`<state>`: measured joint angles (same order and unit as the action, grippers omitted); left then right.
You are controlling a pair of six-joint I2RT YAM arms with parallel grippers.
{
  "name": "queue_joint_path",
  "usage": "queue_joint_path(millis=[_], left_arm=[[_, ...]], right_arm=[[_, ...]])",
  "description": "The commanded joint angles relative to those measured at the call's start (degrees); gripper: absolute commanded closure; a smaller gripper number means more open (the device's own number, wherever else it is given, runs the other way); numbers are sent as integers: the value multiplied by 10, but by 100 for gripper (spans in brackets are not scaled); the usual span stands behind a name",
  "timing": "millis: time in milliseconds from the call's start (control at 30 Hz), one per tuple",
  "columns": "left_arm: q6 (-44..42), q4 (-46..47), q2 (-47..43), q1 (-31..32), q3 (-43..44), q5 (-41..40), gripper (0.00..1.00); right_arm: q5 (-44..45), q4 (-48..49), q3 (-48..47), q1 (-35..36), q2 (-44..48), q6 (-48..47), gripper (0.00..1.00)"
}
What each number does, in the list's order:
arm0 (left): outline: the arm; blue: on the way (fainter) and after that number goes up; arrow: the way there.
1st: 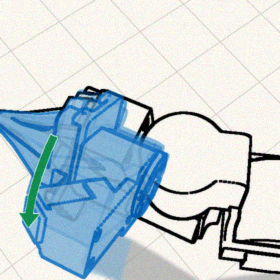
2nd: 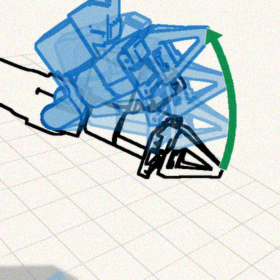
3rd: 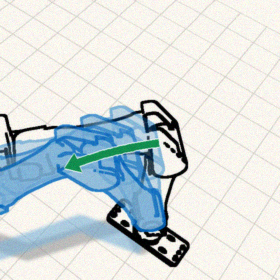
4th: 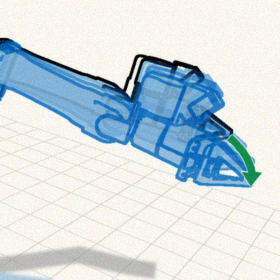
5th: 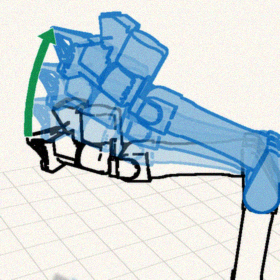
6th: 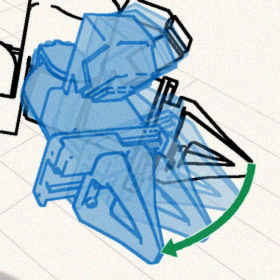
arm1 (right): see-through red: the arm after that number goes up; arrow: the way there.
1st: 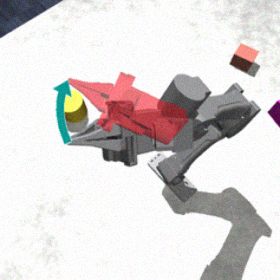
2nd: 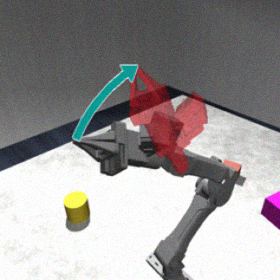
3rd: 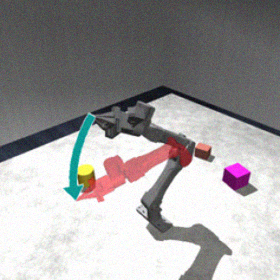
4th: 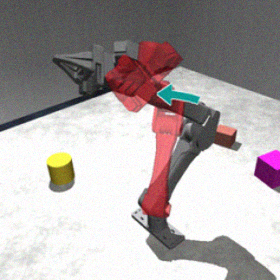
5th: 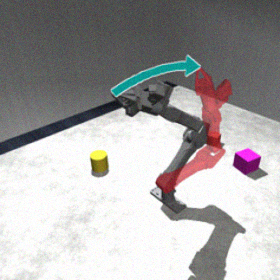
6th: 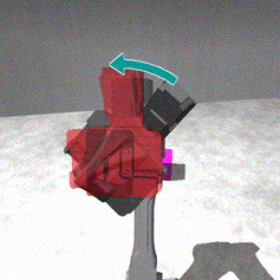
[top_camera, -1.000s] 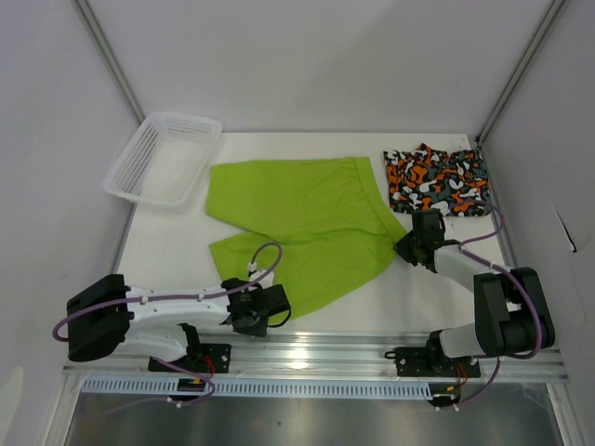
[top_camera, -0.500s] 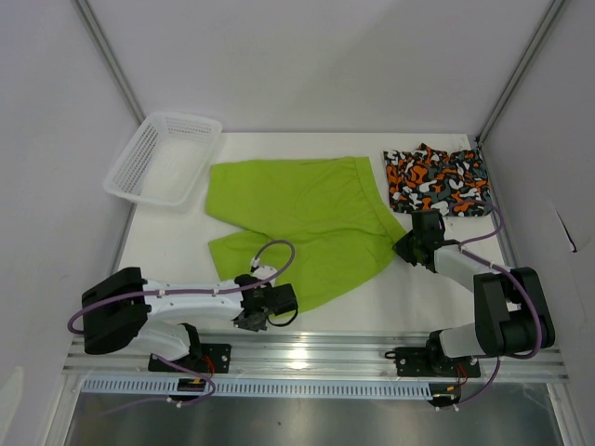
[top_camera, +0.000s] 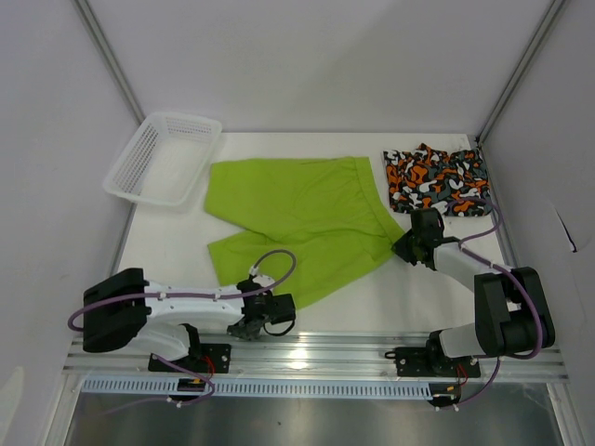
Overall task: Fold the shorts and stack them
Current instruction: Fold the shorts
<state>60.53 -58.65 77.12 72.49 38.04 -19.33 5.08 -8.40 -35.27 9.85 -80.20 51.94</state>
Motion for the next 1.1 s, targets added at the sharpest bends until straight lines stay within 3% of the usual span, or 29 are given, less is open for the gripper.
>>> queue_joint_path(millis=[0,333,367,400,433,500,533,833,1067], left_arm=[[-1,-37,26,22,-13,33,95],[-6,-13,37,78,24,58,79],[-7,-15,35,79,26,57,77],[-7,-16,33,79,28,56,74],[-7,-19,30,79,32,54,70],[-7,-26,28,80,33,48,65],[-7,-26,25,80,33,47,60],[-2,-29,26,92,31,44,58],[2,-27,25,105,30,32,46]], right_arm=[[28,-15,-24,-2,3,-18,100],[51,-121,-13,23,92,-40,98],[47,-124,-15,22,97,-47,91],[41,-125,-16,22,101,-55,66],[41,-134,-18,22,109,-65,50],[48,-136,-14,18,122,-69,42],[51,-134,-10,16,133,-71,42],[37,-102,18,-11,132,-78,42],[9,-39,45,-24,104,-69,42]])
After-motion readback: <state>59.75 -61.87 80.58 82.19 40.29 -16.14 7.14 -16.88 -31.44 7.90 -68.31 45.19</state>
